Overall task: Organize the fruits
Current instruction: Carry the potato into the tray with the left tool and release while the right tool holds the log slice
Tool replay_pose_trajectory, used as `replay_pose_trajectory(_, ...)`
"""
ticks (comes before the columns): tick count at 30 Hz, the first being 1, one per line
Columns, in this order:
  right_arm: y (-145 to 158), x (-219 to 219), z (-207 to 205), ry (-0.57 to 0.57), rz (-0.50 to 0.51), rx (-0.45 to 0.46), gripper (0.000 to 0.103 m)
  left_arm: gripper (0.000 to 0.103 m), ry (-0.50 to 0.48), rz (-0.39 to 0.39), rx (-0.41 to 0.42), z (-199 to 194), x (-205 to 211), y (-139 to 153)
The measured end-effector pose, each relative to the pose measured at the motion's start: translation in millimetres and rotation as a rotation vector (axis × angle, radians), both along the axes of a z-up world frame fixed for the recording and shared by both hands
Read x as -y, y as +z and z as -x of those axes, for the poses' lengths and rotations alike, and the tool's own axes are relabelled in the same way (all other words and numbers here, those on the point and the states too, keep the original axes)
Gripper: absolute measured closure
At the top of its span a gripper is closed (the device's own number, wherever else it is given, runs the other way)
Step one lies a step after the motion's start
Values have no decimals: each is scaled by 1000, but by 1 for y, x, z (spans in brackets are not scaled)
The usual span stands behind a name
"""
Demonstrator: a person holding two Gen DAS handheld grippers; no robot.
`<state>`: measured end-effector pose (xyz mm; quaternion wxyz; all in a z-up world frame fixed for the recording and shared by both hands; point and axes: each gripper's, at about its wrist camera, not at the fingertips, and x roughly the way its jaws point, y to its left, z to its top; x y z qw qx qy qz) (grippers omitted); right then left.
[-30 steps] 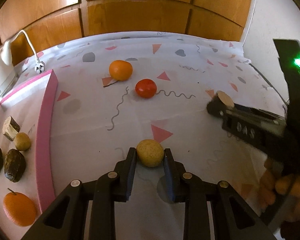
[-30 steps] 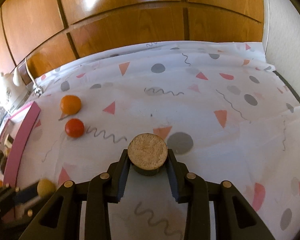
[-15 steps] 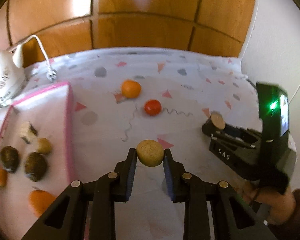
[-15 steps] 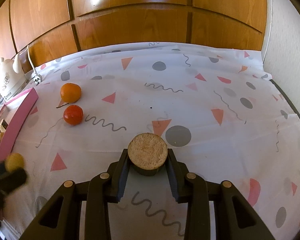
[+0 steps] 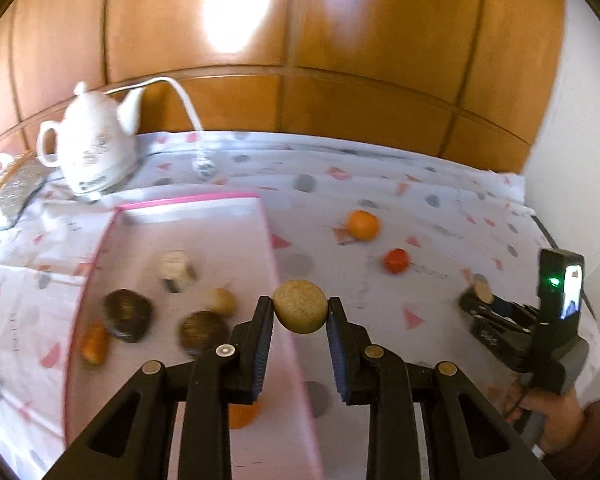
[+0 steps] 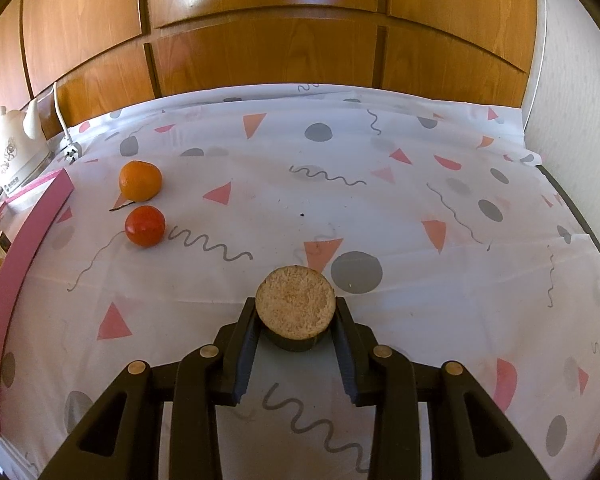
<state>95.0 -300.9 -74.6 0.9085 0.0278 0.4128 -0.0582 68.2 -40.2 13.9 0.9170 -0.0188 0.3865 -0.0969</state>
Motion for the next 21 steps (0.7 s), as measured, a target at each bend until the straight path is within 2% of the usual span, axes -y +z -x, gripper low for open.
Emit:
replay_pose_trajectory(13, -1, -2, 0, 1, 18, -2, 67, 76, 164, -14, -19, 1, -68, -15)
replay_pose_trajectory(21, -1, -2, -1, 3, 19, -2, 67, 75, 239, -24, -71, -1, -94, -37)
